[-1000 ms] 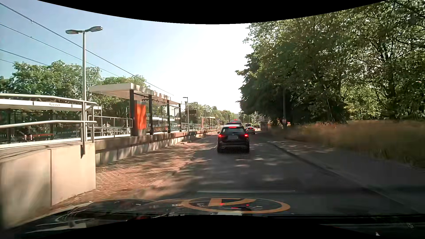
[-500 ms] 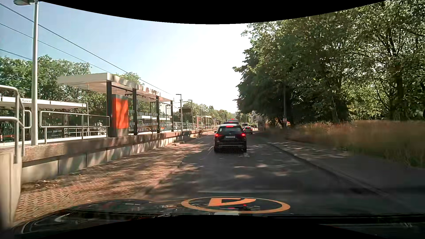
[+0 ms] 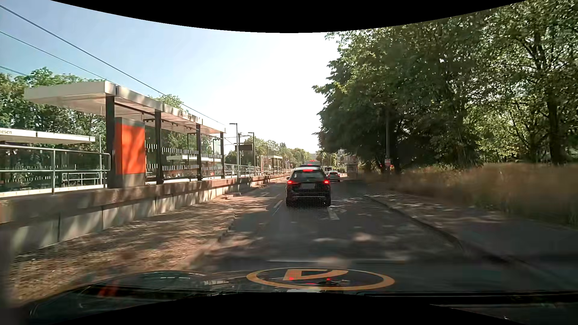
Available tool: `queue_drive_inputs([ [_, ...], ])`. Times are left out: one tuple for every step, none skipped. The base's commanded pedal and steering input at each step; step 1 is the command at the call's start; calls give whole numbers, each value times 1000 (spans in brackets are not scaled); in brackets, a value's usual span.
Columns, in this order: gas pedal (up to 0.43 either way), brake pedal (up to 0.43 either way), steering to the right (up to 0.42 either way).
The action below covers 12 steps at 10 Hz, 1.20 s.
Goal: Follow the waypoints while adhering to traffic rules and regulations
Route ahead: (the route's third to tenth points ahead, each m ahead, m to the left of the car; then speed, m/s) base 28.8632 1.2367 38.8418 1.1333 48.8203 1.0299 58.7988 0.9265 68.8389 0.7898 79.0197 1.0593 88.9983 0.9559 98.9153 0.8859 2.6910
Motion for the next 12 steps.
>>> queue_drive_inputs([
  [0, 116, 54],
  [0, 116, 54],
  [0, 116, 54],
  [0, 116, 54],
  [0, 116, 54],
  [0, 110, 54],
  [0, 110, 53],
  [0, 104, 49],
  [0, 104, 43],
  [0, 104, 34],
  [0, 91, 23],
  [0, 85, 16],
])
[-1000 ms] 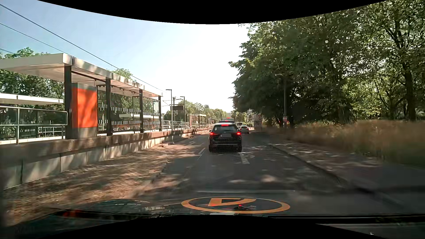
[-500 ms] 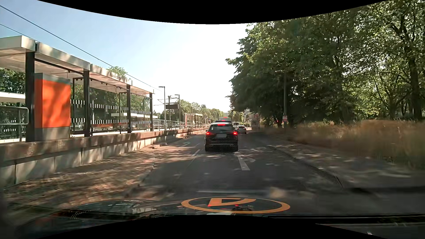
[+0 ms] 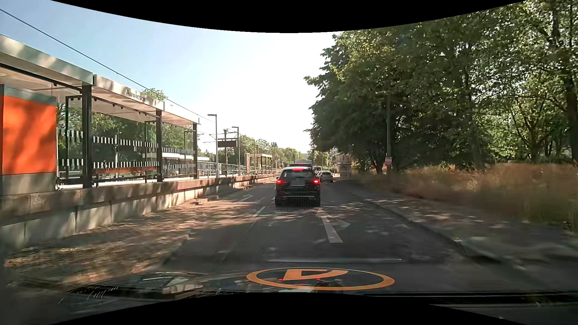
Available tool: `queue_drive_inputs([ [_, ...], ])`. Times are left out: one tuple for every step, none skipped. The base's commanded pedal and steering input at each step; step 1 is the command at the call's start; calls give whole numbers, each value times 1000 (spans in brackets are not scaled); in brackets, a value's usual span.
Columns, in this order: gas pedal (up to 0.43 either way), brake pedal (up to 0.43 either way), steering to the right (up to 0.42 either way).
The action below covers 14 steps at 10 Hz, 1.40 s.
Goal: Follow the waypoints while adhering to traffic rules and regulations
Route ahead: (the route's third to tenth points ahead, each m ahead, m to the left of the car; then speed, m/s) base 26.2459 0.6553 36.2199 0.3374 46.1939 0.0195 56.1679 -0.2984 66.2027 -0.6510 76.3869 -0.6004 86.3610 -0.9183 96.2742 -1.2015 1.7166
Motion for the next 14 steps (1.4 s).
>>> queue_drive_inputs([
  [0, 79, 12],
  [0, 73, 10],
  [0, 73, 5],
  [0, 61, -3],
  [0, 61, -11],
  [0, 49, -20],
  [0, 0, -23],
  [0, 0, -18],
  [0, 0, -14],
  [0, 0, -14],
  [0, 0, -13],
  [0, 0, -12],
  [0, 0, -11],
  [0, 0, -10],
])
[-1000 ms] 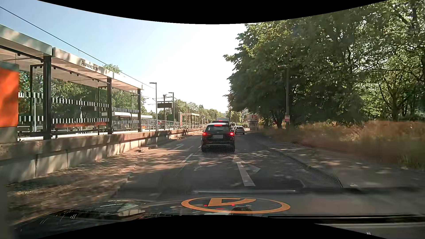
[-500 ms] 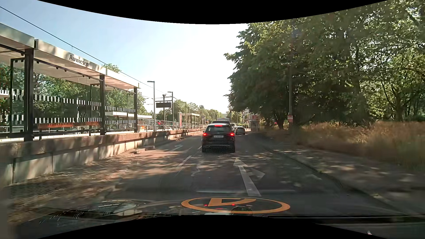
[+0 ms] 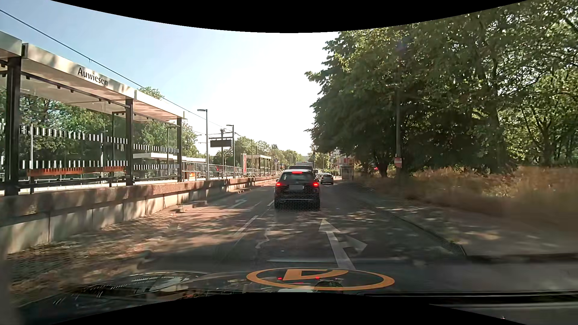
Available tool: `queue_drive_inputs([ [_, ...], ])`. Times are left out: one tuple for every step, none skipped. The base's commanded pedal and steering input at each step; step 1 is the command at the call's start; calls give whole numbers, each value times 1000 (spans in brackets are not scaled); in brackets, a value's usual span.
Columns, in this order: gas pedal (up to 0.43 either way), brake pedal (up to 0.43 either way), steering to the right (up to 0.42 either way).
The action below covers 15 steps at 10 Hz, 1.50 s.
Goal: Follow the waypoints while adhering to traffic rules and regulations
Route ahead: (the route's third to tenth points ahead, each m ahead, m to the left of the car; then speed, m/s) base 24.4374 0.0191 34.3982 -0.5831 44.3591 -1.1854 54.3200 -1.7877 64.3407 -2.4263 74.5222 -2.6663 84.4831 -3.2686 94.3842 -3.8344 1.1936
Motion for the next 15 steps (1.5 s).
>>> queue_drive_inputs([
  [0, 0, -9],
  [0, 0, -9],
  [0, 0, -8],
  [0, 0, -7],
  [0, 0, -6],
  [0, 0, -6],
  [0, 0, -6],
  [0, 0, -6],
  [0, 0, -6],
  [0, 0, -5],
  [0, 0, -6],
  [0, 0, -5],
  [0, 0, -6],
  [0, 0, -6],
  [0, 0, -5],
])
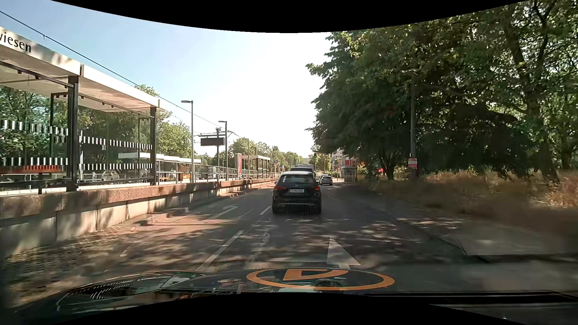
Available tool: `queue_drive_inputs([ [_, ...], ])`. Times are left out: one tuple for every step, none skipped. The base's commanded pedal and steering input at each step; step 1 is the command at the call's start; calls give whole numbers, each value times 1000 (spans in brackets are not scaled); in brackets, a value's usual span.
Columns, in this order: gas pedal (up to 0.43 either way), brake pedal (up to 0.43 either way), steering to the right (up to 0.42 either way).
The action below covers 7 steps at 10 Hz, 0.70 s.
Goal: Follow the waypoints while adhering to traffic rules and regulations
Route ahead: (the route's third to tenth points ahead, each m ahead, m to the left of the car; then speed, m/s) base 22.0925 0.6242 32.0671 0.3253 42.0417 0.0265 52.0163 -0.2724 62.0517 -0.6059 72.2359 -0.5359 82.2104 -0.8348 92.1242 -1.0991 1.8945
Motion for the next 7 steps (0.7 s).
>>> queue_drive_inputs([
  [0, 0, -5],
  [0, 0, -5],
  [0, 0, -5],
  [20, 0, -5],
  [47, 0, -5],
  [47, 0, -5],
  [47, 0, -5],
])
